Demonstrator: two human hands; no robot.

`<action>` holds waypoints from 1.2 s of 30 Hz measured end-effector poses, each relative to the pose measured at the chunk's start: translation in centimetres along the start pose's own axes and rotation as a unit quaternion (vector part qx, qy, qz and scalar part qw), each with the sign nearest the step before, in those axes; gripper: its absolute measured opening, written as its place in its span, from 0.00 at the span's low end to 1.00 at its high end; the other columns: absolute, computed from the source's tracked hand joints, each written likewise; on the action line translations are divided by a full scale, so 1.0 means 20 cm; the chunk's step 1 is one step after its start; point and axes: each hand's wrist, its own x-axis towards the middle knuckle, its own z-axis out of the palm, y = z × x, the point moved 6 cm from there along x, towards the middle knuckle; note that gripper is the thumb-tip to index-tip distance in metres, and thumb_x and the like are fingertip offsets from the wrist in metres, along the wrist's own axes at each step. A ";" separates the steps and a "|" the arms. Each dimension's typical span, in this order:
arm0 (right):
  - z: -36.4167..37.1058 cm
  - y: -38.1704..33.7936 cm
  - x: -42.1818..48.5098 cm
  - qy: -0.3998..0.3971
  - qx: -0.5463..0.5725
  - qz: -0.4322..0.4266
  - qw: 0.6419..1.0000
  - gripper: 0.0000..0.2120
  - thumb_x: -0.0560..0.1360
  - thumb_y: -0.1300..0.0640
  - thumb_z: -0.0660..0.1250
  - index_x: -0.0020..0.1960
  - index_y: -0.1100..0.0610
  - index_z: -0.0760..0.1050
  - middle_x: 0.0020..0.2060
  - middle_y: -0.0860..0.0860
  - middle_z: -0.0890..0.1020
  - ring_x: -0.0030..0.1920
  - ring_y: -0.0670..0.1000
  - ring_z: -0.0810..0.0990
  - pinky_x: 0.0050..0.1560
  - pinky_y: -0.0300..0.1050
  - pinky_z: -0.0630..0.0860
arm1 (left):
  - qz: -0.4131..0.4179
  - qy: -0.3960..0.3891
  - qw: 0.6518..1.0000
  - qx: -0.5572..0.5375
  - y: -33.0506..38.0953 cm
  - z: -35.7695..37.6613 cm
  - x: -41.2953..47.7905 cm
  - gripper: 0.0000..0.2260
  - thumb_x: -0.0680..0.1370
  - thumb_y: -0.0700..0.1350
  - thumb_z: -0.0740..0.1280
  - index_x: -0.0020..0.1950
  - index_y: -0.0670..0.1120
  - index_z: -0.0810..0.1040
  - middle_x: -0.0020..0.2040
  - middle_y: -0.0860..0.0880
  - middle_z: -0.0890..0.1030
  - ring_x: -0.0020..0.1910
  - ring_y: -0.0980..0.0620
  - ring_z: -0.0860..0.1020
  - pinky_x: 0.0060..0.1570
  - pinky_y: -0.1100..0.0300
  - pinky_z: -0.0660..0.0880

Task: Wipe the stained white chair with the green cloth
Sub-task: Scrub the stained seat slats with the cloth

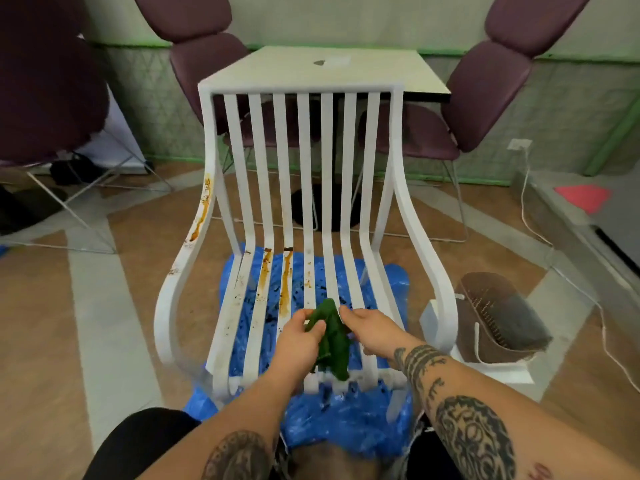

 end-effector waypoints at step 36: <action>-0.32 -0.81 -0.51 0.065 0.487 -0.121 0.863 0.12 0.80 0.65 0.68 0.61 0.56 0.75 0.57 0.59 0.82 0.56 0.61 0.84 0.56 0.63 0.82 | -0.084 -0.162 0.962 -0.203 0.66 -0.28 -0.37 0.31 0.78 0.67 0.62 0.66 0.42 0.76 0.58 0.37 0.84 0.57 0.37 0.83 0.57 0.42 0.80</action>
